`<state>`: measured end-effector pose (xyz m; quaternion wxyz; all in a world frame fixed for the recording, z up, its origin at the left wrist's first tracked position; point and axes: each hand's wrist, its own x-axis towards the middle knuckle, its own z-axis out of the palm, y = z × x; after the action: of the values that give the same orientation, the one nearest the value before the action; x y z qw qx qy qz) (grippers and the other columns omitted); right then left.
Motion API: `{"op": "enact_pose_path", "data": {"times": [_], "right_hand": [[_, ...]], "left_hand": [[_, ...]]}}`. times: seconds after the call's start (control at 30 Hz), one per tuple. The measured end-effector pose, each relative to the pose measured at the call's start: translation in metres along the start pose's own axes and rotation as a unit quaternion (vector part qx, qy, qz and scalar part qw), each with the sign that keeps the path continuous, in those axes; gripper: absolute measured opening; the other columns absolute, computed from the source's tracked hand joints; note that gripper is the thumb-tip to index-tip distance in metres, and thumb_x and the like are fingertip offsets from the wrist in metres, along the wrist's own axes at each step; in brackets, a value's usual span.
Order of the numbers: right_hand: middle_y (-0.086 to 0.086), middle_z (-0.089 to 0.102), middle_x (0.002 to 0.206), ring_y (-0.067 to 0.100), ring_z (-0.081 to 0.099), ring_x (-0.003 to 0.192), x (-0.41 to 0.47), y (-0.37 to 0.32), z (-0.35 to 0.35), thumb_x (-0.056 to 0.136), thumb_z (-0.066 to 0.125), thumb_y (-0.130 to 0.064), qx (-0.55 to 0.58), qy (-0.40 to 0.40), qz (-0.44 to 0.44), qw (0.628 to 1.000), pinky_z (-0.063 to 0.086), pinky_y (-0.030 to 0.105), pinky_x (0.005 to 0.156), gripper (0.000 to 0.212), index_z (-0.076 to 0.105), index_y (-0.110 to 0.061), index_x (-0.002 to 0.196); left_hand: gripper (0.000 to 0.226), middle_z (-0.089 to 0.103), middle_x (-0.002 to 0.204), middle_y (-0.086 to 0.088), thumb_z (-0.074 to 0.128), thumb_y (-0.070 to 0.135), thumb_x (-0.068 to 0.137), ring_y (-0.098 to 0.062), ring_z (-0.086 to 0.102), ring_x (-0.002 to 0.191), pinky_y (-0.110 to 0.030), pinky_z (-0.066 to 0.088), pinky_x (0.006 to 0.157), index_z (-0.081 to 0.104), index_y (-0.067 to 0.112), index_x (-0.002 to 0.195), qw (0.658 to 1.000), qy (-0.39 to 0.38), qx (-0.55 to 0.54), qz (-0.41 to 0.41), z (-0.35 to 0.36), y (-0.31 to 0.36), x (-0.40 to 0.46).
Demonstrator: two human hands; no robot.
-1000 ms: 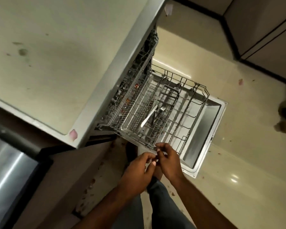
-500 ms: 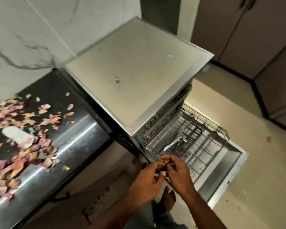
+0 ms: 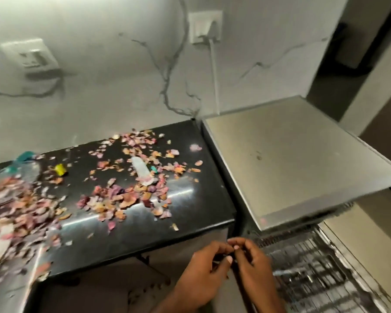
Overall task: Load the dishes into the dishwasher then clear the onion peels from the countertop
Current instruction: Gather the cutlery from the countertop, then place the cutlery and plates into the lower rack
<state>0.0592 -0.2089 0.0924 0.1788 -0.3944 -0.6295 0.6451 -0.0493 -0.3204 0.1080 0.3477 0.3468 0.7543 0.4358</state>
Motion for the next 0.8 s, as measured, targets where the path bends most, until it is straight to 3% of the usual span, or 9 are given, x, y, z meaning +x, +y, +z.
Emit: {"op": "enact_pose_path", "data": {"times": [0.13,0.23,0.4,0.67,0.8], "right_hand": [[-0.001,0.078,0.089,0.013,0.075,0.084,0.015,-0.040,0.074,0.101,0.055,0.008,-0.022,-0.056,-0.059,0.996,0.058,0.017,0.070,0.029,0.076,-0.012,0.097],[-0.005,0.078,0.093,0.011,0.074,0.089,0.024,-0.067,0.134,0.101,0.058,0.002,-0.057,-0.115,-0.099,0.987,0.061,0.028,0.080,0.029,0.076,-0.020,0.099],[-0.025,0.073,0.098,-0.005,0.068,0.097,0.030,-0.105,0.236,0.102,0.062,-0.010,-0.097,-0.223,-0.154,0.958,0.054,0.024,0.085,0.028,0.075,-0.034,0.099],[-0.014,0.075,0.099,0.006,0.072,0.094,0.028,-0.126,0.345,0.101,0.062,-0.005,-0.096,-0.360,-0.219,0.902,0.062,0.029,0.078,0.033,0.075,-0.035,0.100],[-0.012,0.076,0.102,0.013,0.075,0.098,0.039,-0.133,0.376,0.101,0.061,-0.001,-0.097,-0.439,-0.229,0.864,0.064,0.042,0.082,0.035,0.075,-0.033,0.106]], "left_hand": [[0.017,0.072,0.112,0.018,0.063,0.027,0.101,-0.003,0.068,0.108,-0.032,0.056,0.095,0.067,0.031,0.117,0.997,0.078,-0.026,0.010,-0.076,-0.009,-0.012],[0.015,0.074,0.110,0.013,0.062,0.025,0.103,-0.009,0.071,0.105,-0.036,0.057,0.095,0.068,0.030,0.115,0.986,0.154,-0.064,0.009,-0.133,-0.019,-0.028],[0.016,0.075,0.110,0.014,0.063,0.022,0.103,-0.006,0.070,0.107,-0.031,0.057,0.096,0.070,0.029,0.116,0.958,0.276,-0.079,0.002,-0.217,-0.046,-0.063],[0.012,0.075,0.099,0.014,0.064,0.020,0.103,-0.006,0.072,0.098,-0.023,0.056,0.086,0.072,0.025,0.111,0.895,0.441,-0.066,-0.027,-0.286,-0.070,-0.111],[0.012,0.075,0.099,0.012,0.063,0.021,0.104,-0.007,0.072,0.097,-0.021,0.056,0.082,0.070,0.026,0.111,0.862,0.498,-0.080,-0.052,-0.298,-0.076,-0.116]]}}
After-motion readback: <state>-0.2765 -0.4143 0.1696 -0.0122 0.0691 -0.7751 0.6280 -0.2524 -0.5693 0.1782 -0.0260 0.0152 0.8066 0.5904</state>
